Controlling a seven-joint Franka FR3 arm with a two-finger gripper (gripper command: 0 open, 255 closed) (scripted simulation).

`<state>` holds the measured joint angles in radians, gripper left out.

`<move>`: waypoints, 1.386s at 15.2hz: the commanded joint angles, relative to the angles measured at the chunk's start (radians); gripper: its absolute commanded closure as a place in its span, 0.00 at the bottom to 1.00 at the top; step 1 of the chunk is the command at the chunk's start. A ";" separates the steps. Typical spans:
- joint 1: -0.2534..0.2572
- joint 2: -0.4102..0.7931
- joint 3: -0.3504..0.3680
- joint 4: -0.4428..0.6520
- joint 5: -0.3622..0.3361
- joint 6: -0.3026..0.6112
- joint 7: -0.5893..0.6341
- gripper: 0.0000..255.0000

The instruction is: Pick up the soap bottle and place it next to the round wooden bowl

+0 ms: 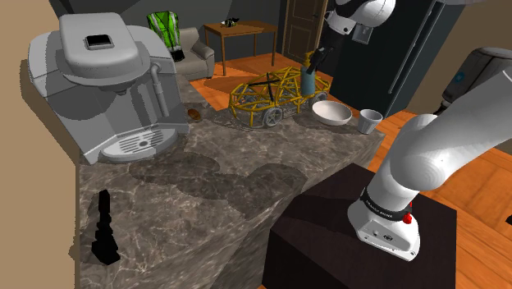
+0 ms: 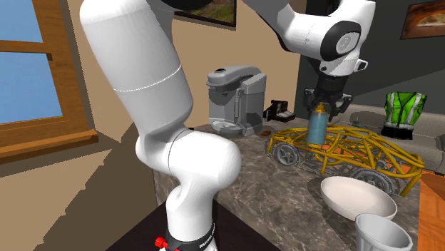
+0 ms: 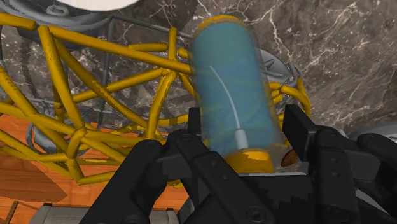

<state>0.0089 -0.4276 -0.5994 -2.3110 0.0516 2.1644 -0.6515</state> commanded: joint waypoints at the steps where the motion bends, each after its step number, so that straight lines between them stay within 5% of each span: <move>1: 0.001 0.005 -0.006 -0.027 0.003 0.031 -0.009 1.00; 21: 0.065 0.136 -0.105 -0.191 0.114 0.304 -0.150 1.00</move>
<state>0.0671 -0.3021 -0.6978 -2.4948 0.1545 2.4519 -0.7914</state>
